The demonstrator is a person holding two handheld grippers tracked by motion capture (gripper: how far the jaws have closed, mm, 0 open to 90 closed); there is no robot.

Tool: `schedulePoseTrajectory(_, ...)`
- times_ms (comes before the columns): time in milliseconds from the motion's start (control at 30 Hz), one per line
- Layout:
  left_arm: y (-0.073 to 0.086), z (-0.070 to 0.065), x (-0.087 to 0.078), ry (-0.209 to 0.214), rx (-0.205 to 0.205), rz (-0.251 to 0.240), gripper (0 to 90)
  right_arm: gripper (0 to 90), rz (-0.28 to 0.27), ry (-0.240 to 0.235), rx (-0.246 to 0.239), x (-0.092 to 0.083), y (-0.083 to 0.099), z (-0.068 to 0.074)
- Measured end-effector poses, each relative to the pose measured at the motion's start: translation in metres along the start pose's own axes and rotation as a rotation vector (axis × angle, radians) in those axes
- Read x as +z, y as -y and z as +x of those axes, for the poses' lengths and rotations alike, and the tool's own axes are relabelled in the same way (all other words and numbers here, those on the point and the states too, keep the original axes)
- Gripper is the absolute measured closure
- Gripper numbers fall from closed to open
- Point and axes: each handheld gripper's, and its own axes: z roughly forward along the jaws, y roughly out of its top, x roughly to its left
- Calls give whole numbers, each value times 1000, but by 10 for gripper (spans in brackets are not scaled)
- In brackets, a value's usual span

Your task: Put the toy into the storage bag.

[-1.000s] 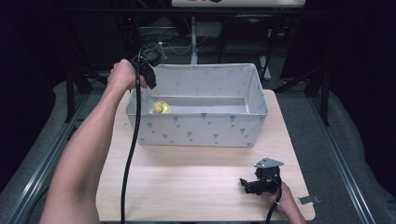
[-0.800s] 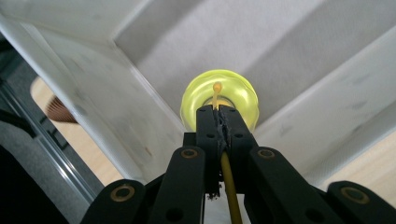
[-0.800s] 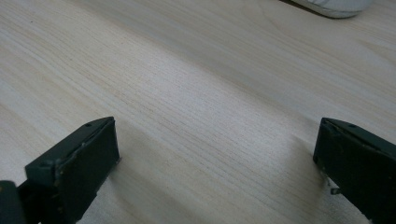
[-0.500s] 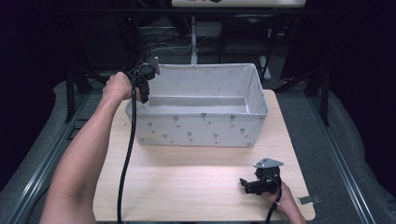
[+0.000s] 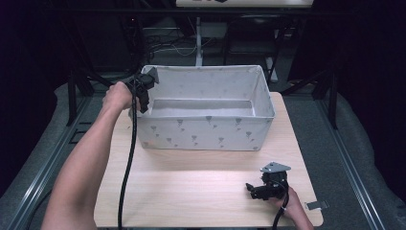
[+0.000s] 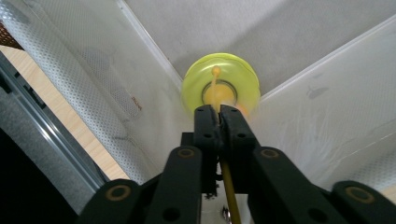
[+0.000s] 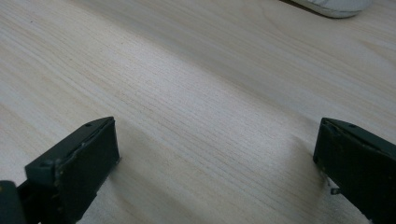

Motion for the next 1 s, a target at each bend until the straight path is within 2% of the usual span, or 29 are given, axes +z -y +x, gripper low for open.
schedulePoseTrajectory(67,2,0,-4,1,-6,-26,800,0,-1,-2,0,0,0,0)
schedulePoseTrajectory(100,4,1,-7,7,-9,-43,755,0,-1,-2,0,0,0,0)
schedulePoseTrajectory(167,8,3,-13,27,-15,-81,720,0,-1,-2,0,0,0,0)
schedulePoseTrajectory(200,8,3,-13,27,-15,-81,685,0,-1,-2,1,0,0,0)
schedulePoseTrajectory(267,16,5,-22,37,-22,-130,626,0,-1,-1,1,0,0,0)
schedulePoseTrajectory(333,21,6,-28,29,-37,-164,536,0,-1,-1,1,0,0,0)
schedulePoseTrajectory(533,33,8,-38,15,-58,-208,285,0,-1,-1,1,0,0,0)
schedulePoseTrajectory(600,41,9,-43,6,-64,-236,218,0,-1,-1,1,0,0,0)
schedulePoseTrajectory(867,61,8,-57,-27,-72,-315,73,0,-1,-1,1,0,0,0)
schedulePoseTrajectory(1000,76,4,-64,-36,-82,-363,15,0,-1,-2,0,0,0,0)
